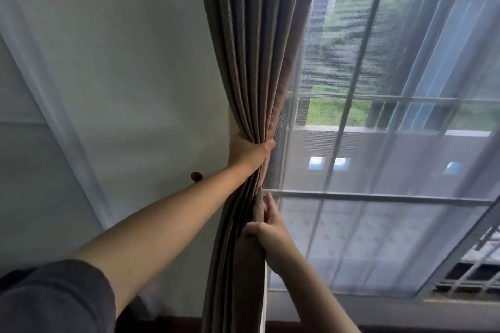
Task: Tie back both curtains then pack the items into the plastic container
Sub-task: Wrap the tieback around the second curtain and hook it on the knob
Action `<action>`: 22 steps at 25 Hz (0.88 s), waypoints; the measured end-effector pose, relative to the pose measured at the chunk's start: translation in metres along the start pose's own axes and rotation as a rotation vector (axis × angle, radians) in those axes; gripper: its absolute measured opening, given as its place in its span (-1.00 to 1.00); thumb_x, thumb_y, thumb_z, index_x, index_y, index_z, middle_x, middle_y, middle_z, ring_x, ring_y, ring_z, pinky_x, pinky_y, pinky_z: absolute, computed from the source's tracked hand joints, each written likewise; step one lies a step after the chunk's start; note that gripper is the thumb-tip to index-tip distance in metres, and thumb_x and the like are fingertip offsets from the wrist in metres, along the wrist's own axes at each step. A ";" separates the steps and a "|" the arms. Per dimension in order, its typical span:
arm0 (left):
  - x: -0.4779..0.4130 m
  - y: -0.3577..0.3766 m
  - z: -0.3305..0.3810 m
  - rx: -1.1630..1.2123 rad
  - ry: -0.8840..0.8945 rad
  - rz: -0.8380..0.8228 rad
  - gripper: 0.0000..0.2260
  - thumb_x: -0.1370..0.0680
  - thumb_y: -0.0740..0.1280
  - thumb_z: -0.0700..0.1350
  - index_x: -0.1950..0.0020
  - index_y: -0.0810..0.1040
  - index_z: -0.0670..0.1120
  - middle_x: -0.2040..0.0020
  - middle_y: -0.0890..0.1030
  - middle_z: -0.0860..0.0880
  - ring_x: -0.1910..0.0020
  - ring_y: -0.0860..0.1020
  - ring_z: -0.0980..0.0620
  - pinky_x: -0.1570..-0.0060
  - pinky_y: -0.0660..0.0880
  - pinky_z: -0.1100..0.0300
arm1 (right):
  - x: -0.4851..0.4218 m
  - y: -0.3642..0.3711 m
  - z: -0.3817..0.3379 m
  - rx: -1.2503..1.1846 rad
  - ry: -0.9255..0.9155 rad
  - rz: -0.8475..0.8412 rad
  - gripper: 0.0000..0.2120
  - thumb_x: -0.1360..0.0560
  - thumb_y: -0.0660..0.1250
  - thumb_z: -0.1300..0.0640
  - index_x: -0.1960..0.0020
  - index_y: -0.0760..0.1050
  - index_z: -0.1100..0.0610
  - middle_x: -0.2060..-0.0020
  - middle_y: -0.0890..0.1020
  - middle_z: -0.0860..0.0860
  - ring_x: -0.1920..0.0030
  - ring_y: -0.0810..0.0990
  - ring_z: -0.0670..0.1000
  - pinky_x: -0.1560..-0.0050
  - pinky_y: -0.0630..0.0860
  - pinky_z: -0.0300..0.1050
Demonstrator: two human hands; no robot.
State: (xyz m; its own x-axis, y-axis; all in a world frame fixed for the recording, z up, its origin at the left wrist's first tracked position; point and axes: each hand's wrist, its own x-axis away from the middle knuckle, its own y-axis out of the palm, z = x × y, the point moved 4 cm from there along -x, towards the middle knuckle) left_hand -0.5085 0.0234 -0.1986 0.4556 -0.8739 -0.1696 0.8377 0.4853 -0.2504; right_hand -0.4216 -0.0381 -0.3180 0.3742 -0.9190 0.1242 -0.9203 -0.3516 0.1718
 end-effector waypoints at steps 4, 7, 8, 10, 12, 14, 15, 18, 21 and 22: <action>-0.004 -0.008 0.008 -0.564 -0.003 -0.146 -0.45 -0.47 0.30 0.21 -0.36 0.42 -0.07 -0.31 0.51 -0.13 -0.23 0.51 -0.15 -0.13 0.45 0.17 | 0.004 0.012 -0.004 -0.058 -0.123 0.036 -0.19 -0.16 0.22 0.43 -0.35 0.34 -0.05 -0.11 0.62 0.00 -0.09 0.61 -0.02 -0.04 0.58 -0.10; -0.007 -0.008 0.011 -0.641 -0.096 -0.264 -0.40 -0.48 0.24 0.25 -0.38 0.39 -0.11 -0.31 0.50 -0.15 -0.18 0.55 -0.18 -0.03 0.58 0.06 | -0.001 0.014 0.006 -0.036 -0.107 0.101 -0.24 -0.10 0.26 0.34 -0.29 0.43 -0.04 -0.07 0.65 0.08 -0.04 0.63 0.02 -0.02 0.59 -0.06; -0.005 -0.006 0.011 -0.574 -0.133 -0.306 -0.42 -0.50 0.23 0.23 -0.40 0.36 -0.11 -0.33 0.48 -0.15 -0.19 0.54 -0.19 0.00 0.59 0.02 | -0.001 0.016 0.010 0.036 -0.110 0.132 -0.23 -0.07 0.30 0.27 -0.29 0.43 -0.08 -0.11 0.62 0.08 -0.09 0.61 0.06 -0.05 0.58 -0.01; -0.001 -0.004 0.009 -0.445 -0.162 -0.340 -0.46 -0.53 0.23 0.16 -0.41 0.34 -0.10 -0.35 0.46 -0.12 -0.23 0.51 -0.18 0.04 0.59 0.02 | -0.005 0.023 0.021 0.178 -0.124 0.151 -0.14 -0.04 0.32 0.12 -0.35 0.34 -0.20 -0.31 0.49 -0.01 -0.32 0.45 0.07 -0.27 0.46 0.15; -0.003 -0.006 0.009 -0.402 -0.134 -0.317 -0.51 -0.52 0.24 0.11 -0.39 0.38 -0.09 -0.31 0.49 -0.10 -0.19 0.54 -0.16 0.09 0.61 0.05 | -0.014 0.028 0.035 0.247 -0.169 0.156 -0.10 -0.08 0.31 0.07 -0.43 0.23 -0.17 -0.46 0.29 -0.10 -0.47 0.24 -0.01 -0.41 0.29 0.15; -0.004 -0.008 0.008 -0.395 -0.117 -0.308 -0.53 -0.51 0.26 0.10 -0.36 0.40 -0.08 -0.28 0.52 -0.10 -0.16 0.55 -0.14 0.09 0.62 0.03 | -0.009 0.037 0.025 0.300 -0.197 0.173 -0.12 -0.15 0.31 0.04 -0.46 0.20 -0.08 -0.49 0.22 -0.10 -0.48 0.18 -0.08 -0.45 0.24 0.10; -0.005 -0.008 0.008 -0.394 -0.115 -0.314 -0.53 -0.51 0.26 0.09 -0.36 0.41 -0.09 -0.28 0.52 -0.10 -0.15 0.55 -0.14 0.08 0.62 0.02 | -0.007 0.039 0.019 0.285 -0.219 0.186 -0.16 -0.20 0.33 0.04 -0.47 0.19 -0.05 -0.47 0.25 -0.07 -0.44 0.27 -0.08 -0.41 0.31 0.06; -0.007 -0.008 0.008 -0.384 -0.126 -0.333 -0.52 -0.52 0.28 0.09 -0.36 0.40 -0.12 -0.27 0.52 -0.11 -0.15 0.56 -0.15 0.07 0.62 0.02 | -0.013 0.031 0.014 0.080 -0.180 0.234 -0.42 -0.42 0.22 0.18 -0.43 0.24 0.03 -0.32 0.42 0.03 0.05 0.67 -0.07 0.16 0.57 -0.26; -0.010 -0.009 0.007 -0.397 -0.124 -0.329 -0.51 -0.51 0.29 0.10 -0.35 0.41 -0.13 -0.27 0.53 -0.11 -0.11 0.59 -0.16 0.06 0.62 0.03 | -0.023 0.018 0.024 -0.124 -0.115 0.346 -0.61 -0.50 0.18 0.30 -0.29 0.40 0.04 -0.25 0.49 0.10 0.20 0.68 -0.04 0.31 0.54 -0.28; -0.010 -0.009 0.007 -0.403 -0.123 -0.321 -0.51 -0.50 0.29 0.10 -0.35 0.42 -0.13 -0.27 0.54 -0.10 -0.10 0.59 -0.16 0.06 0.62 0.03 | -0.024 0.015 0.023 -0.087 -0.133 0.402 -0.69 -0.47 0.31 0.19 -0.18 0.44 -0.04 -0.16 0.56 0.11 0.16 0.66 -0.04 0.21 0.59 -0.18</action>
State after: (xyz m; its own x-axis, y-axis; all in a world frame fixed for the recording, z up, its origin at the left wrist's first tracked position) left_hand -0.5186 0.0281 -0.1884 0.2474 -0.9653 0.0832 0.7698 0.1436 -0.6220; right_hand -0.4470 -0.0254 -0.3412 -0.0356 -0.9968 0.0722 -0.9747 0.0506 0.2177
